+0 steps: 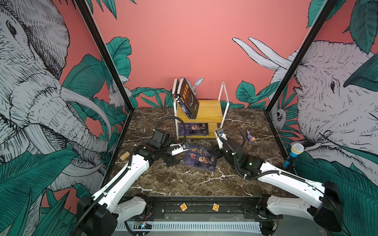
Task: Stacking books/files
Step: Pick up the book from the center of the table.
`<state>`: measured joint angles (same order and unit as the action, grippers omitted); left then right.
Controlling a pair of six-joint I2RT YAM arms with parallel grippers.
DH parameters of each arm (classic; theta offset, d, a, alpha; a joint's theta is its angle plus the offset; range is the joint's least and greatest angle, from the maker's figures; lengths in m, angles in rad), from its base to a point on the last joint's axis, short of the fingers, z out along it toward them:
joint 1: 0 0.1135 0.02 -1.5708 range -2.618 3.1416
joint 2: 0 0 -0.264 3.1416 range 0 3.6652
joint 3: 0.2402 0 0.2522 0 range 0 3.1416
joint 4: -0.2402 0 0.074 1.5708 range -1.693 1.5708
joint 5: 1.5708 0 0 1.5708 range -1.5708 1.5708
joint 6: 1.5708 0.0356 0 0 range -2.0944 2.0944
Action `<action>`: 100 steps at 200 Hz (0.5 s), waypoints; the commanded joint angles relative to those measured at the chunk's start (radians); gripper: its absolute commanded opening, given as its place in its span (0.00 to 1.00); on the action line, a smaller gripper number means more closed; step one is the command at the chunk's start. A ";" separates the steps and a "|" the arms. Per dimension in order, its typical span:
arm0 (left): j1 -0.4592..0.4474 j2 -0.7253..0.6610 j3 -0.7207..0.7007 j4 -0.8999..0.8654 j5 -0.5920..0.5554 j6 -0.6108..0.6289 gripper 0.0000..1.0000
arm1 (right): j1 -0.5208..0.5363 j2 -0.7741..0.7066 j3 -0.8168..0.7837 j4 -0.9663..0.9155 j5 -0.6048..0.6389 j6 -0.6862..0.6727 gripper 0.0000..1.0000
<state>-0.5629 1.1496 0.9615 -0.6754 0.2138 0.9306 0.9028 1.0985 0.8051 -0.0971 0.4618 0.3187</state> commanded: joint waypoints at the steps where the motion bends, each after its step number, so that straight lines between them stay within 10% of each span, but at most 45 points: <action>1: -0.105 0.060 0.020 -0.039 -0.053 0.143 0.95 | -0.040 -0.073 -0.097 -0.137 -0.041 0.431 0.58; 100: -0.313 0.339 -0.026 0.177 -0.132 0.363 0.86 | -0.258 0.082 -0.371 0.178 -0.469 0.891 0.53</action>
<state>-0.8730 1.4559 0.9394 -0.5510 0.0860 1.2285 0.6659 1.1225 0.4427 -0.0944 0.0944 1.0893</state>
